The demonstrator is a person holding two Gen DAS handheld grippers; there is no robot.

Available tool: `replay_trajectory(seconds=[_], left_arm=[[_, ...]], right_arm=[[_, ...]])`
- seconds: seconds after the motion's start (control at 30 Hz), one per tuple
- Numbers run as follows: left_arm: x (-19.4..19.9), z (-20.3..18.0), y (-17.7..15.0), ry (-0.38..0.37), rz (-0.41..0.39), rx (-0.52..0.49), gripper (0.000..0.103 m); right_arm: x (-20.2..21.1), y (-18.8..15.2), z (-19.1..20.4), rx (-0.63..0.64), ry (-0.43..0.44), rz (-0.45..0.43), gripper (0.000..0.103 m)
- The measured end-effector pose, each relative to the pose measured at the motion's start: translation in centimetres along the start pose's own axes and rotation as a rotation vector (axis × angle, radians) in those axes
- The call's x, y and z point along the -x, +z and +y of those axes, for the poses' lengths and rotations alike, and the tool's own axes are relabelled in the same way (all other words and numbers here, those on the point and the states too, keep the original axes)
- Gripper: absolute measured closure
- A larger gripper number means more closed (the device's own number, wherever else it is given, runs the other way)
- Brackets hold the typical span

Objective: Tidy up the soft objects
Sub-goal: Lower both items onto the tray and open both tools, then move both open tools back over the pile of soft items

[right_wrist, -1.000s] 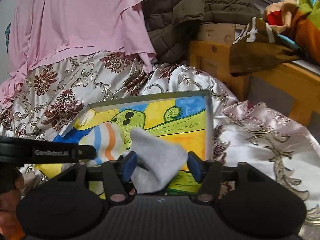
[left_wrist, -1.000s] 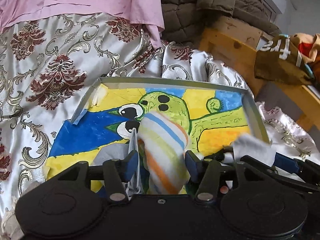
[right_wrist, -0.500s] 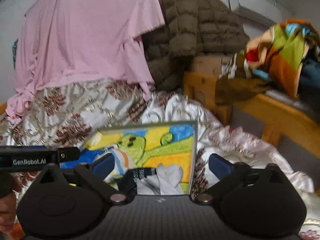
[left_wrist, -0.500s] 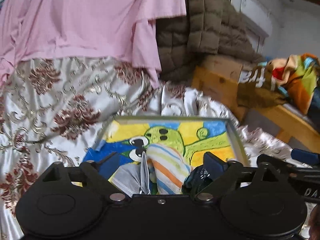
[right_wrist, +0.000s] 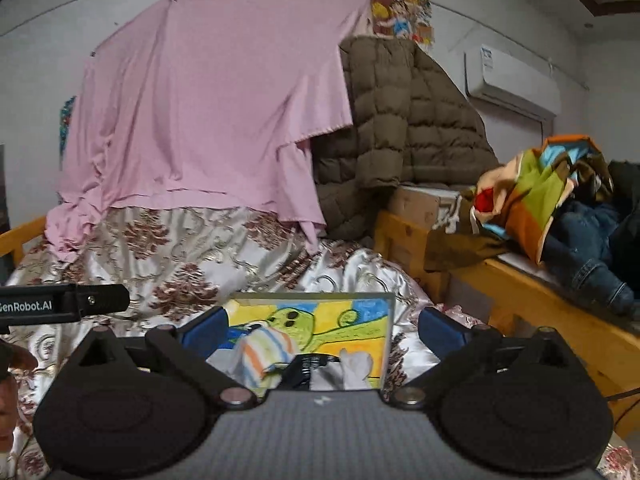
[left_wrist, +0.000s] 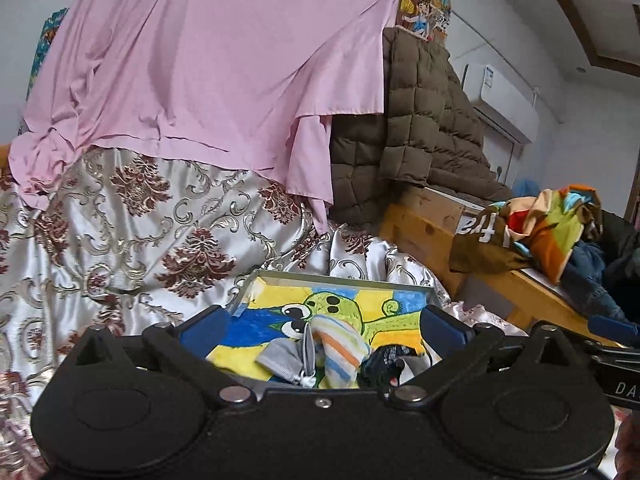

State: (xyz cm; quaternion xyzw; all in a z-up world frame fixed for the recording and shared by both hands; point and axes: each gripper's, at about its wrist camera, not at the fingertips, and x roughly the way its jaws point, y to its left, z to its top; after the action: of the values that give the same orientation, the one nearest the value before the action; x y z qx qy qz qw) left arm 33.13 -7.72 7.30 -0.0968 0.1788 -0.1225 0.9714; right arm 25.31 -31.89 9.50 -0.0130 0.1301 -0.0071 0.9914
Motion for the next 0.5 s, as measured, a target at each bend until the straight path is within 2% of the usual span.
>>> replay_trajectory(seconds=[0.3, 0.5], left_arm=[[7.1, 2.3, -2.2, -0.017, 0.019, 0.016, 0.001], [10.3, 3.9, -5.2, -0.032, 0.06, -0.053, 0.001]], right_arm=[[6.6, -2.0, 3.8, 0.08, 0.053, -0.048, 0.0], [9.4, -5.4, 5.8, 0.122, 0.066, -0.034, 0.0]])
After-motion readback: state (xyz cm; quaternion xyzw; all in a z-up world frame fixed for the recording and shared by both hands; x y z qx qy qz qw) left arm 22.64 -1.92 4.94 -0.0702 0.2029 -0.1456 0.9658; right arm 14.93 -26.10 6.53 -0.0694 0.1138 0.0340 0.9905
